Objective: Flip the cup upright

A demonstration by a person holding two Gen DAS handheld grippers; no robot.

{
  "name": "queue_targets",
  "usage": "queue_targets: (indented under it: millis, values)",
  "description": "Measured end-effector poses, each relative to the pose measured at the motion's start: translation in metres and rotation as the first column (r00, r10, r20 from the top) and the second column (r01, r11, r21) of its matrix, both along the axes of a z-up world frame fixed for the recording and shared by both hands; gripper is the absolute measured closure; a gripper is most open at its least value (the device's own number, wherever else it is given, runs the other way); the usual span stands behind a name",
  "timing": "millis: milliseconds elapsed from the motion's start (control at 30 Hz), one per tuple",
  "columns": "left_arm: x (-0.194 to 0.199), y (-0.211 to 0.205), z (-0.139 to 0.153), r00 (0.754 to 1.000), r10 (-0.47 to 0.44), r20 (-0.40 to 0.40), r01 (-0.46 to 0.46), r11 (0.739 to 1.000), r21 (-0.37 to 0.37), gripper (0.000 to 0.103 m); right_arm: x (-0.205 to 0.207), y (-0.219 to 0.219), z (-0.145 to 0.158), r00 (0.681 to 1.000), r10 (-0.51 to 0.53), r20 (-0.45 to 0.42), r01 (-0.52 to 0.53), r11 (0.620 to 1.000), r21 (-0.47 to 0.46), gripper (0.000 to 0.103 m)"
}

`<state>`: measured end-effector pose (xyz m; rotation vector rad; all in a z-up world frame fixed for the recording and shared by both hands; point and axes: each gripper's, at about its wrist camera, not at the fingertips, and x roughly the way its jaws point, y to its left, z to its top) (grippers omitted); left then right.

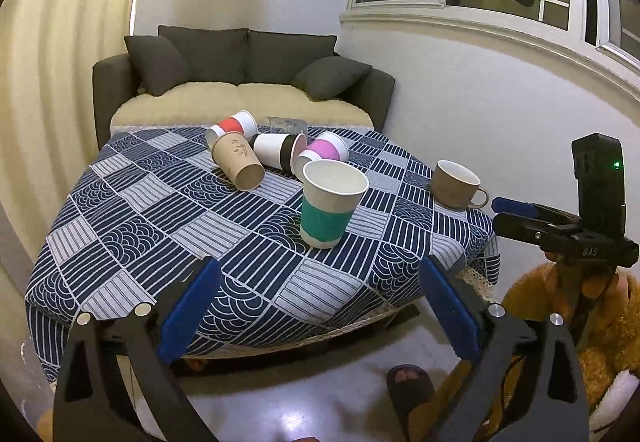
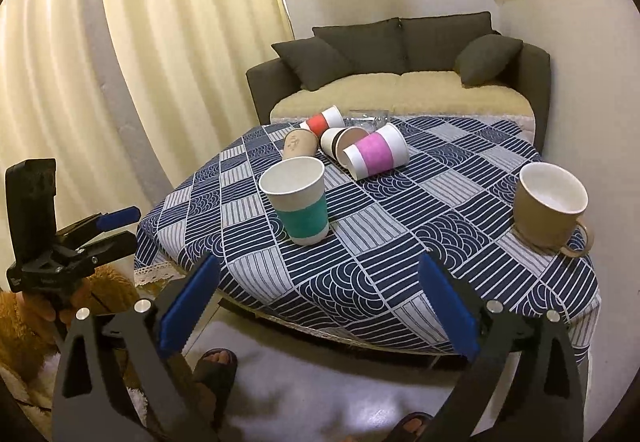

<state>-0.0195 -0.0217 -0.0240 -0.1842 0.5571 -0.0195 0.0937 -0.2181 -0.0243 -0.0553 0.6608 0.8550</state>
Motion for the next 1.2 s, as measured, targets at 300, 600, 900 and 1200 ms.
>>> queue_targets:
  millis: [300,600,900,1200]
  values:
    - [0.0022,-0.0014,-0.0036,1.0,0.013,-0.024,-0.012,1.0,0.01,0.006,-0.0028,0.003,-0.0003,1.0,0.005,0.011,-0.005,1.0,-0.009,0.005]
    - [0.002,-0.0019,-0.0044,0.999,0.016,-0.03,-0.016,1.0,0.014,0.006,-0.0025,0.0023,-0.0012,1.0,0.006,0.008,-0.006,1.0,-0.012,0.005]
    - [0.0038,-0.0023,-0.0053,0.999,0.019,-0.04,-0.019,1.0,0.017,0.006,-0.001,0.0031,-0.0025,1.0,0.009,0.007,-0.009,1.0,-0.017,0.005]
    - [0.0045,-0.0031,-0.0057,0.999,0.013,-0.04,-0.012,1.0,0.022,0.006,-0.001,0.0063,-0.0045,1.0,0.014,0.008,-0.014,1.0,-0.028,0.005]
